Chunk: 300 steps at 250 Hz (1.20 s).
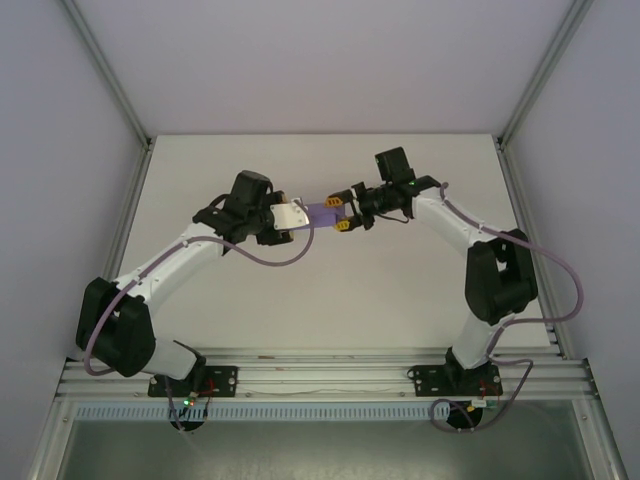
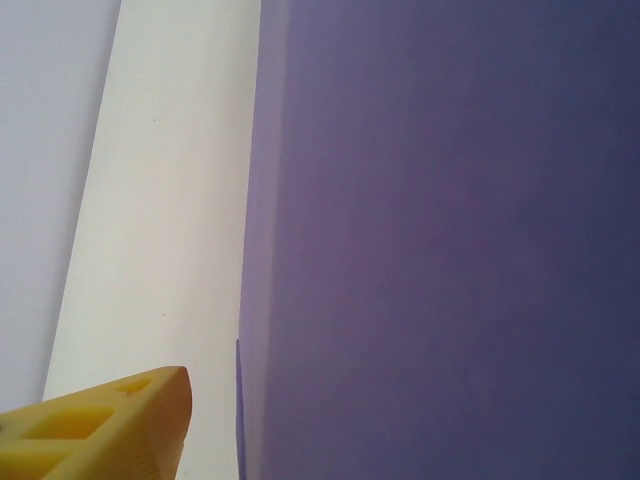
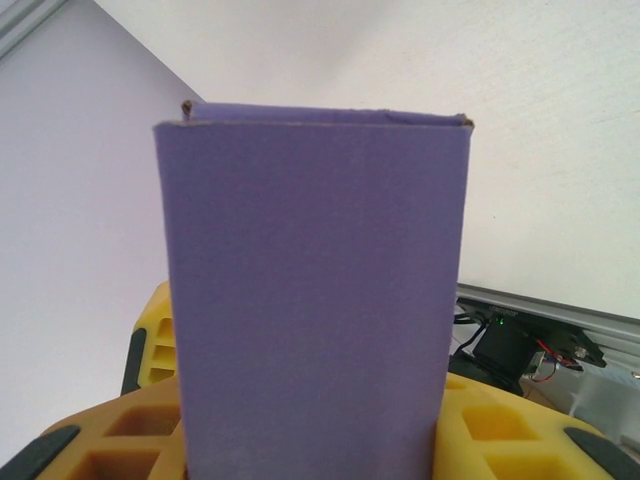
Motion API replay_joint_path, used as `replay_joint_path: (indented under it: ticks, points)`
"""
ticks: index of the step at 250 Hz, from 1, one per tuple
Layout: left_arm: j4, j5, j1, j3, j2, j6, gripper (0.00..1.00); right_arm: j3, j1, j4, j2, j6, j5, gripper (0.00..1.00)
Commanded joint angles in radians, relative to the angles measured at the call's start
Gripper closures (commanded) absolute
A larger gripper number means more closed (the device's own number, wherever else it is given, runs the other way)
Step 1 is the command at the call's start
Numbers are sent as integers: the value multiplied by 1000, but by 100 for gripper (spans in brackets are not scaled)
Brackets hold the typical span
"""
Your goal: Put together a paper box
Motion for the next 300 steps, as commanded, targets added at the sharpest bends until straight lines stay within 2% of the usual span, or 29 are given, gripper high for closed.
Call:
replay_joint_path:
  ticks: [1,43,54,63,88,106,127,143,154,160,163,214,245,281,300]
  points:
    - [48,-1,-5,17,21,2,35,-1,21,29,-49,16,-56,68]
    - [49,17,-7,25,24,-16,52,-9,31,39,-50,15,-49,62]
    - [46,14,-7,23,20,-17,53,-13,31,42,-51,12,-46,61]
    - [49,6,-7,21,17,-17,54,-13,32,45,-48,10,-44,55]
    - [37,6,-7,18,11,-18,57,-17,33,63,-53,7,-22,47]
    - [23,23,-7,14,16,-26,58,-17,31,81,-56,1,-19,46]
    - [9,34,-7,14,22,-35,60,-10,32,40,-56,-39,-13,32]
    - [7,32,-8,17,26,-45,60,-9,31,17,-61,-75,5,30]
    - [-12,39,-7,24,28,-47,61,-8,26,-11,-65,-102,21,17]
    - [-24,42,-5,27,30,-46,61,-8,23,-26,-68,-119,33,2]
    - [-30,41,-6,29,30,-45,61,-8,22,-36,-72,-126,40,0]
    - [-199,49,-6,85,59,-55,61,-86,-45,-142,-168,-337,240,0]
    - [-257,82,-6,88,77,-75,60,-148,-78,-70,-261,-501,422,0]
    - [-343,119,-7,134,138,-100,60,-179,-81,-22,-379,-772,757,0]
    - [-376,139,-7,163,177,-128,60,-221,-82,59,-438,-895,809,0]
